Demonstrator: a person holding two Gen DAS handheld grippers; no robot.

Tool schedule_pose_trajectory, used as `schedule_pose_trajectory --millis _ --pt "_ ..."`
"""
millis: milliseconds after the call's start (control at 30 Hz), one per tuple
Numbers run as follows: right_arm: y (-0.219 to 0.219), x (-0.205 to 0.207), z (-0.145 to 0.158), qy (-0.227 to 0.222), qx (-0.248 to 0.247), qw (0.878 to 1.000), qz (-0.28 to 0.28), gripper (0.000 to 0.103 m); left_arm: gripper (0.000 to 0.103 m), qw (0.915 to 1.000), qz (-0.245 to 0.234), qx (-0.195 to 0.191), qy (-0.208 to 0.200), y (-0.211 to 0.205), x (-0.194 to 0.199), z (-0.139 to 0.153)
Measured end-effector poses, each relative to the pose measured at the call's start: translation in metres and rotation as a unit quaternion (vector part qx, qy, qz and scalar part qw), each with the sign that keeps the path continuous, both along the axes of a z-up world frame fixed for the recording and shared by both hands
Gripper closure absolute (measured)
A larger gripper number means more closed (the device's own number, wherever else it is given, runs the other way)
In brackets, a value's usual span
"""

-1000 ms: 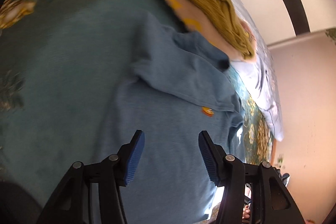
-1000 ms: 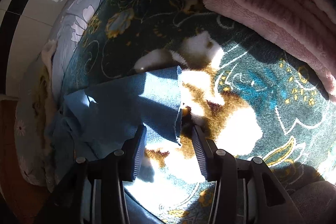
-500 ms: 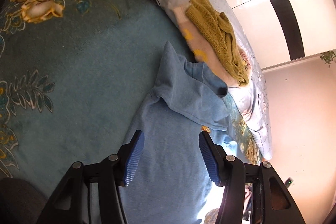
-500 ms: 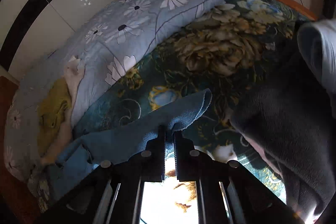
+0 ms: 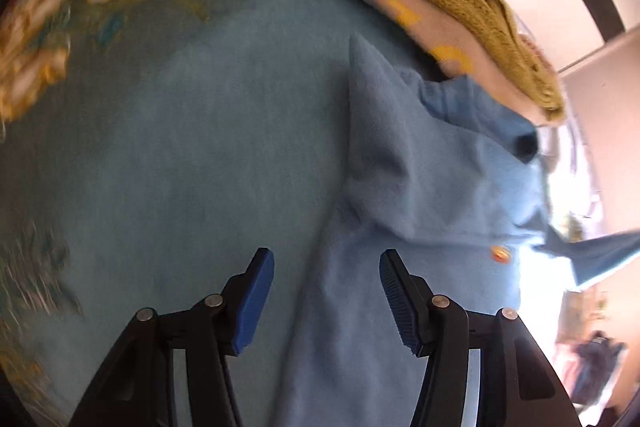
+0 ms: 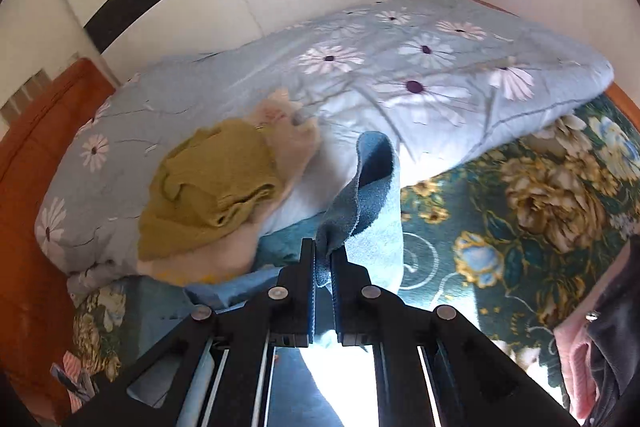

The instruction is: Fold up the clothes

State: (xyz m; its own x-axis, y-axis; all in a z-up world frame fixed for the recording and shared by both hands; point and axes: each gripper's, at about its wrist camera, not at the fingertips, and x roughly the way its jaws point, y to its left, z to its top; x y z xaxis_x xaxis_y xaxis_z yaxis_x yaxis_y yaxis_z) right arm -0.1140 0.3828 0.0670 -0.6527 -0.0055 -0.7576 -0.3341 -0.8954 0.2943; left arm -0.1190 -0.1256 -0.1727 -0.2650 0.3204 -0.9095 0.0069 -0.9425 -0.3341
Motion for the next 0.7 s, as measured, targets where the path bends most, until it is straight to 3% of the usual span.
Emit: schedule_pose_trajectory --millis 167,400,700 --pt "-0.088 -0.042 -0.003 -0.001 0.027 0.992 0.121 0.096 0.044 0.9959 0.089 -0.014 -0.001 -0.025 -0.003 -0.008" --pt "-0.217 -0.079 -0.063 -0.042 0.014 0.965 0.257 0.096 0.044 0.9907 0.117 0.068 -0.019 -0.069 0.016 0.005" --pt "-0.314 -0.099 -0.163 -0.155 0.010 0.939 0.305 0.096 0.044 0.9772 0.173 0.122 -0.016 -0.135 0.042 0.026"
